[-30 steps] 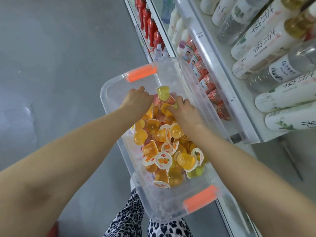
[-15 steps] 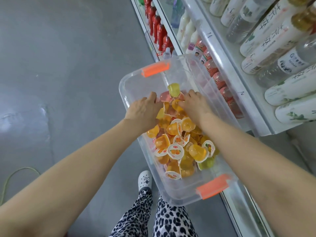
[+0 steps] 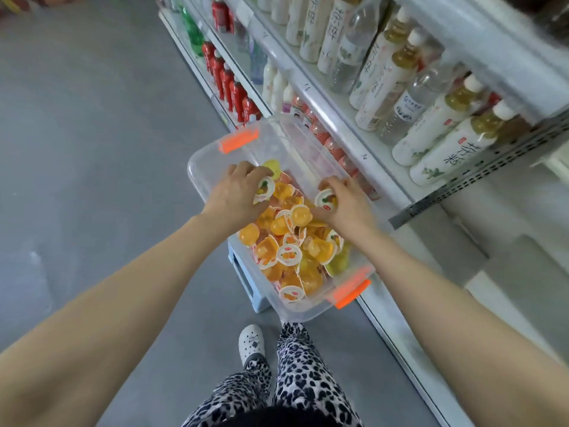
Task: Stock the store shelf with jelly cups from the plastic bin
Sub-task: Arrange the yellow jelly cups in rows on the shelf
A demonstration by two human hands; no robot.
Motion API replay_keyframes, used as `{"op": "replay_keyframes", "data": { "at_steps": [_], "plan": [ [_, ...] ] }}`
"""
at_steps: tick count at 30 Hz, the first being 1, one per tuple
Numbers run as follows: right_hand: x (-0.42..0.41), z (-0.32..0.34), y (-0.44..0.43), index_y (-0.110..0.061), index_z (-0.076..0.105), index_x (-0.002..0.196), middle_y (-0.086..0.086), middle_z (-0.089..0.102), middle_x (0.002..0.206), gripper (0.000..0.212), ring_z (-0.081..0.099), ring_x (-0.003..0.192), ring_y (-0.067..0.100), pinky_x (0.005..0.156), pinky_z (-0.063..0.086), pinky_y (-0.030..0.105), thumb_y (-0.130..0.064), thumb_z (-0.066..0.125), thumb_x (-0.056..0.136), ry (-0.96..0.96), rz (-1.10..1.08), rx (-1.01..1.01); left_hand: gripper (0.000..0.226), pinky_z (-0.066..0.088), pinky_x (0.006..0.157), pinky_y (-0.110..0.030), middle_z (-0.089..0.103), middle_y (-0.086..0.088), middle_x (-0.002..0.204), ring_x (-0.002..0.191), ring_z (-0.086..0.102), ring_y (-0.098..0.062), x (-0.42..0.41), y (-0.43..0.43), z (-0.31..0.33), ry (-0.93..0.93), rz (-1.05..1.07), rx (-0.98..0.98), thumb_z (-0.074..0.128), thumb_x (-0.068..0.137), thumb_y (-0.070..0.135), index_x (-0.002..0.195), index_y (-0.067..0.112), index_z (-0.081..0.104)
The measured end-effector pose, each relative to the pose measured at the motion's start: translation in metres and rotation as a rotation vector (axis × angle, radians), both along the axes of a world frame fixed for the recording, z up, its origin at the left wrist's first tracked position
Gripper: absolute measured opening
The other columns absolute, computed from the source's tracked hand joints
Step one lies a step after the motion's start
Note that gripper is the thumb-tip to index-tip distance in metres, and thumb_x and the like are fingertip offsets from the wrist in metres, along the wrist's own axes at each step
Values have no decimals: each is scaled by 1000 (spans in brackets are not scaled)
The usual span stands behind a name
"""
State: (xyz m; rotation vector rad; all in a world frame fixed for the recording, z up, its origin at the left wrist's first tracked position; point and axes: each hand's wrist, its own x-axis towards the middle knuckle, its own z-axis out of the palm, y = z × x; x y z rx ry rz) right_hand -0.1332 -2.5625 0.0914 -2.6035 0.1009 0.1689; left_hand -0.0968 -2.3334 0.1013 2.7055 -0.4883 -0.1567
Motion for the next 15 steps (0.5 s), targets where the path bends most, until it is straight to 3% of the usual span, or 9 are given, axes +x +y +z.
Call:
{"op": "replay_keyframes", "data": {
  "at_steps": [5, 8, 15],
  "plan": [
    [-47, 43, -20, -20, 44, 121, -1, 51, 109, 55, 52, 91, 19, 74, 36, 28, -32, 72, 76, -77, -211, 70, 60, 40, 94, -39, 54, -11, 123, 115, 46, -31, -17, -23, 30, -55, -126, -65, 72, 81, 30, 135, 20, 48],
    [-82, 66, -42, -17, 48, 123, 5, 46, 119, 51, 55, 98, 27, 78, 40, 32, -27, 69, 78, -160, -252, 34, 59, 38, 97, -40, 55, -11, 122, 116, 48, -32, -23, -49, 45, -94, -227, -123, 73, 78, 29, 132, 16, 51],
    [-169, 129, -106, -23, 46, 125, 0, 57, 119, 53, 56, 101, 20, 78, 36, 27, -32, 66, 78, -349, -461, 24, 57, 39, 95, -36, 59, -10, 119, 113, 53, -31, -54, -138, 102, -214, -514, -179, 69, 78, 41, 127, 16, 57]
  ]
}}
